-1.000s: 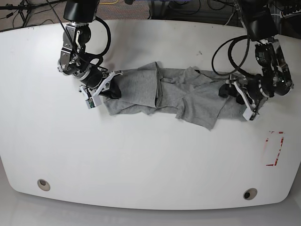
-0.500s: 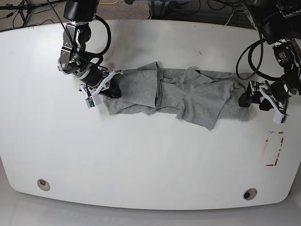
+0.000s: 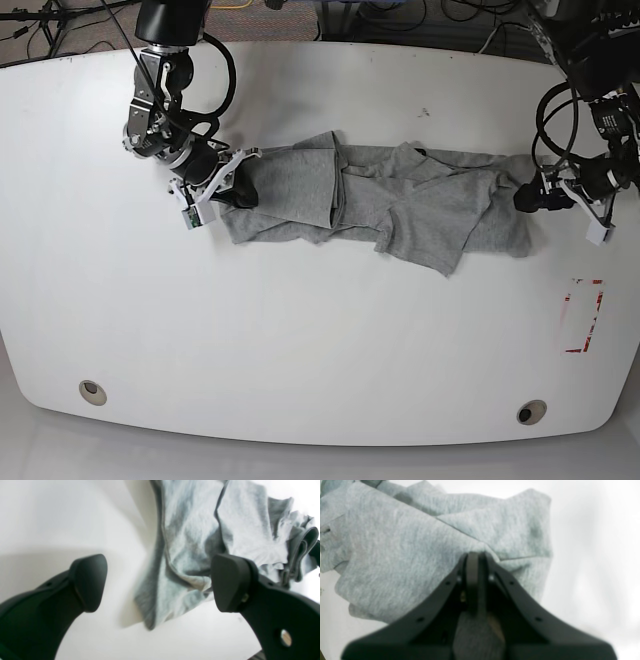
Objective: Fold the T-shirt properly
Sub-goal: 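Move the left gripper to the strip's other end and grasp it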
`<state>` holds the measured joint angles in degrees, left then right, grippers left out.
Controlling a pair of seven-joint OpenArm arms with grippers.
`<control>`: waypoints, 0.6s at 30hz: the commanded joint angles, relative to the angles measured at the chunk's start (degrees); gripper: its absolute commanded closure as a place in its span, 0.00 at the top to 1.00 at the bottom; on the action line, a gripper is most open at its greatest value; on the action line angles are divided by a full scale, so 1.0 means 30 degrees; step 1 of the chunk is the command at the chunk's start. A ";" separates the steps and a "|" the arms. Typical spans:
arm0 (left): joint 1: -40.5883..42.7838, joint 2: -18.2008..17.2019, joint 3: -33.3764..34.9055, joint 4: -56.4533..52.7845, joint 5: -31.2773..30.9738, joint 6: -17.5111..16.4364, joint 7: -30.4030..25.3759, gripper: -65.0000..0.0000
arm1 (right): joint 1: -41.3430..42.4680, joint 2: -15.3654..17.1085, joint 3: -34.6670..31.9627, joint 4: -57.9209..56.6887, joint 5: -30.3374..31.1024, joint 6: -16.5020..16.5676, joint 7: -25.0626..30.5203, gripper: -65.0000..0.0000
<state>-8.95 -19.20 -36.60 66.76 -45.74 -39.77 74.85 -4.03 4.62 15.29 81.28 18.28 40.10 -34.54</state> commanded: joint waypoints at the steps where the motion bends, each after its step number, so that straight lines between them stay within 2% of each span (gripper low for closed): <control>1: -0.0372 -0.0266 0.0024 0.0032 -0.0506 -0.0077 -0.0495 0.96 | -0.0106 0.0085 -0.0071 0.0088 -0.0717 -0.0032 -0.0866 0.06; 14: -0.0430 0.1199 0.1899 -0.0203 -0.0506 -0.0077 -0.0554 0.96 | -0.0341 -0.0002 -0.0071 0.0967 -0.0688 -0.0032 -0.0866 0.06; 18: -0.0401 0.1228 0.2280 -0.0173 -0.0506 -0.0077 -0.0525 0.84 | -0.0341 -0.0002 -0.0071 0.0967 -0.0688 -0.0032 -0.0866 0.06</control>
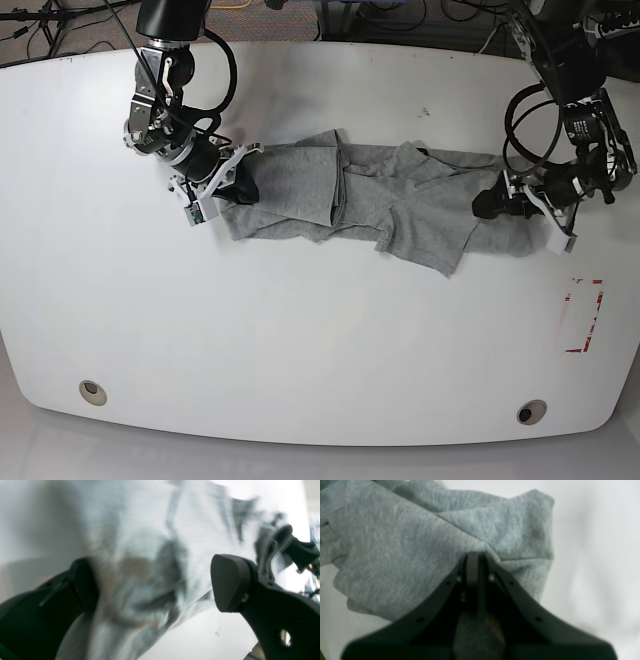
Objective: Fold the T-shirt properly
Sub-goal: 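Move the left gripper to the strip's other end and grasp it, then lift the strip end with the left gripper and fold it toward the right gripper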
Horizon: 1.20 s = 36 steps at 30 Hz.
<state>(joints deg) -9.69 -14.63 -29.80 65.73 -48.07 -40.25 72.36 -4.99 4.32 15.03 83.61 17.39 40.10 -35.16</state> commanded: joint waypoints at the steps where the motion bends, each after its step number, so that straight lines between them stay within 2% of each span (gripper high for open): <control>1: -0.0153 -0.0294 0.0015 0.0140 0.0274 0.0083 0.0306 0.77 | -0.0050 0.0100 0.0017 0.0187 -0.0389 -0.0032 -0.0662 0.06; 4: -0.0153 -0.0265 -0.0015 0.0140 0.0274 0.0083 0.0276 0.58 | -0.0079 0.0100 0.0017 0.0187 -0.0389 -0.0032 -0.0662 0.06; 6: -0.0153 -0.0265 -0.0015 0.0257 0.0362 0.0083 0.0276 0.39 | -0.0079 0.0100 0.0017 0.0187 -0.0389 -0.0032 -0.0662 0.06; 7: -0.0153 -0.0265 -0.0015 0.0257 0.0391 0.0083 0.0276 0.33 | -0.0108 0.0100 0.0017 0.0187 -0.0389 -0.0032 -0.0662 0.06; 8: -0.0153 -0.0265 -0.0015 0.0257 0.0391 0.0083 0.0276 0.21 | -0.0108 0.0100 0.0017 0.0187 -0.0389 -0.0032 -0.0662 0.06; 11: -0.0153 -0.0353 -0.0015 0.0286 0.0391 0.0083 0.0247 0.02 | -0.0108 0.0100 0.0017 0.0187 -0.0389 -0.0032 -0.0662 0.06; 16: -0.0183 -0.0382 0.0015 0.1077 0.0420 0.0083 0.0247 0.00 | -0.0137 0.0070 0.0017 0.0187 -0.0389 -0.0032 -0.0662 0.06; 24: -0.0007 -0.0294 0.0044 0.4740 0.0391 0.0083 0.0394 0.00 | -0.0137 0.0070 0.0017 0.0187 -0.0389 -0.0032 -0.0691 0.06; 32: -0.0007 -0.0236 0.1831 0.8022 0.0245 0.0083 0.1126 0.00 | -0.0372 0.0041 0.0017 0.0099 -0.0418 -0.0032 -0.0662 0.06; 36: -0.0007 -0.0060 0.3472 0.9986 -0.0400 0.0083 0.1478 0.00 | -0.0401 0.0070 0.0017 0.0070 -0.0418 -0.0032 -0.0662 0.06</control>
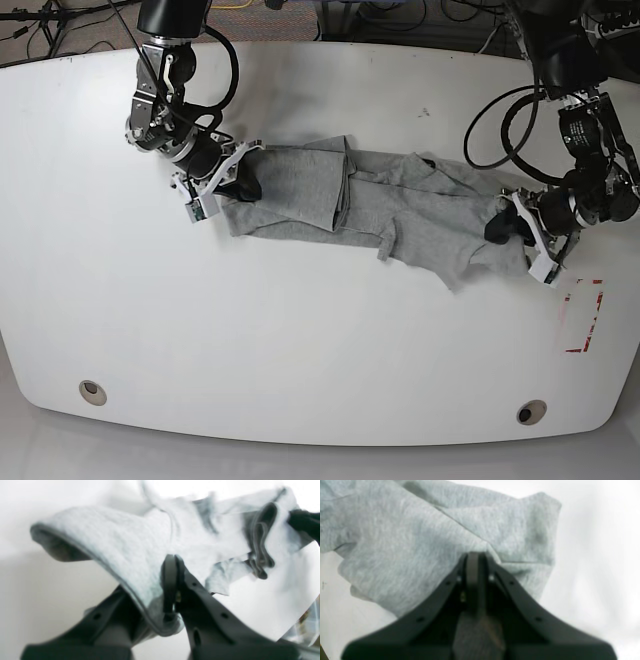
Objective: Fold the T-shirt properly
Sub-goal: 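Lift the strip end with the left gripper and fold it toward the right gripper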
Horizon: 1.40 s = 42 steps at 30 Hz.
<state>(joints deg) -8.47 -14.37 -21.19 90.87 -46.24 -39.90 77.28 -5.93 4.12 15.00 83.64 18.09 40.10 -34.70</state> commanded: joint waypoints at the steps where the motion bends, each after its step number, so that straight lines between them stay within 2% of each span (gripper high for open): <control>1: -0.0415 -0.0147 0.0778 0.1842 -0.1129 -0.0033 -0.0161 0.00 | -0.0088 0.0136 0.0024 0.0063 -0.0652 -0.0032 -0.0815 0.06; 8: -0.0474 -0.0030 0.3884 0.3834 -0.2008 -0.0033 0.0132 0.00 | -0.0088 0.0136 0.0024 0.0063 -0.0681 -0.0032 -0.0815 0.06; 24: -0.0532 0.4102 0.6990 0.4010 -0.1921 -0.0033 0.0220 0.00 | -0.0059 0.0136 -0.0181 0.0092 -0.0681 -0.0032 -0.0815 0.06; 35: -0.0561 0.7325 0.8397 0.3981 0.0512 -0.0033 0.0220 0.00 | -0.0088 0.0165 -0.1060 0.0092 -0.0681 -0.0032 -0.0786 0.06; 38: -0.0591 0.7790 0.8866 0.3629 0.1156 -0.0033 0.0190 0.00 | -0.0088 0.0136 -0.1060 0.0092 -0.0681 -0.0032 -0.0786 0.06; 42: -0.1060 0.7790 0.9334 0.2633 0.1713 -0.0033 0.0132 0.00 | -0.0059 0.0136 -0.1060 0.0092 -0.0681 -0.0032 -0.0786 0.06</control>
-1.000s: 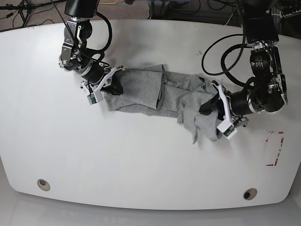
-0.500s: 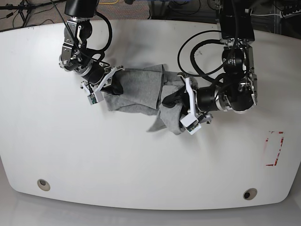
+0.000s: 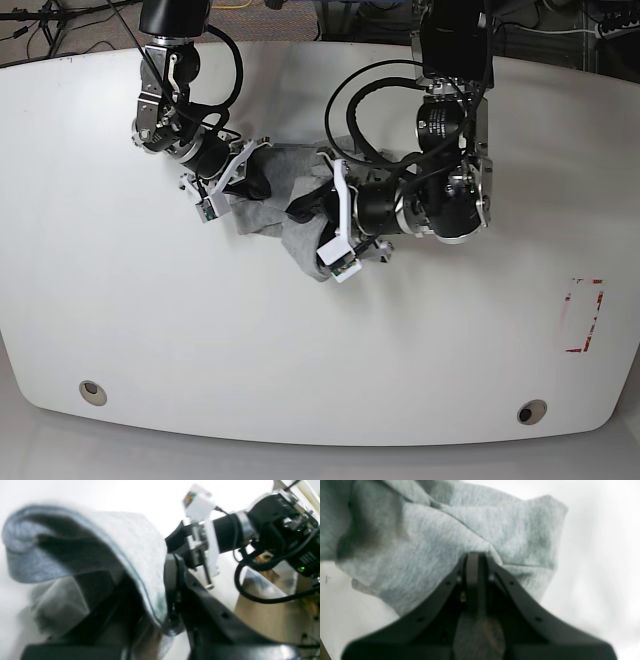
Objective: Fold the T-shirt properly
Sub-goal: 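Lift the strip end with the left gripper and fold it toward the right gripper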
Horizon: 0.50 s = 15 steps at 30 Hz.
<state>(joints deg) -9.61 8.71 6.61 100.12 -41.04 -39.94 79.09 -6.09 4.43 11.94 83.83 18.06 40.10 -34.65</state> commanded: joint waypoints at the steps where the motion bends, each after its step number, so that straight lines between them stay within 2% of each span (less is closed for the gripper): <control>1: -0.0769 0.0097 0.0096 -0.0683 0.0008 -0.0019 -0.0473 0.00 | -0.0008 0.0034 -0.0040 0.0027 -0.0674 -0.0032 -0.0800 0.06; 9: -0.1355 0.0097 0.0038 -0.2031 -0.0021 -0.0019 -0.0473 0.09 | -0.0008 0.0063 -0.0011 -0.0003 -0.0674 -0.0032 -0.0800 0.06; 15: -0.1677 0.0097 0.0067 -0.2061 -0.0050 -0.0019 -0.0473 0.09 | -0.0008 0.0063 -0.0011 -0.0003 -0.0674 -0.0032 -0.0800 0.06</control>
<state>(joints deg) -13.04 8.43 6.72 93.14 -39.48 -39.92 79.09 -6.07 4.45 11.94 83.79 18.06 40.10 -34.68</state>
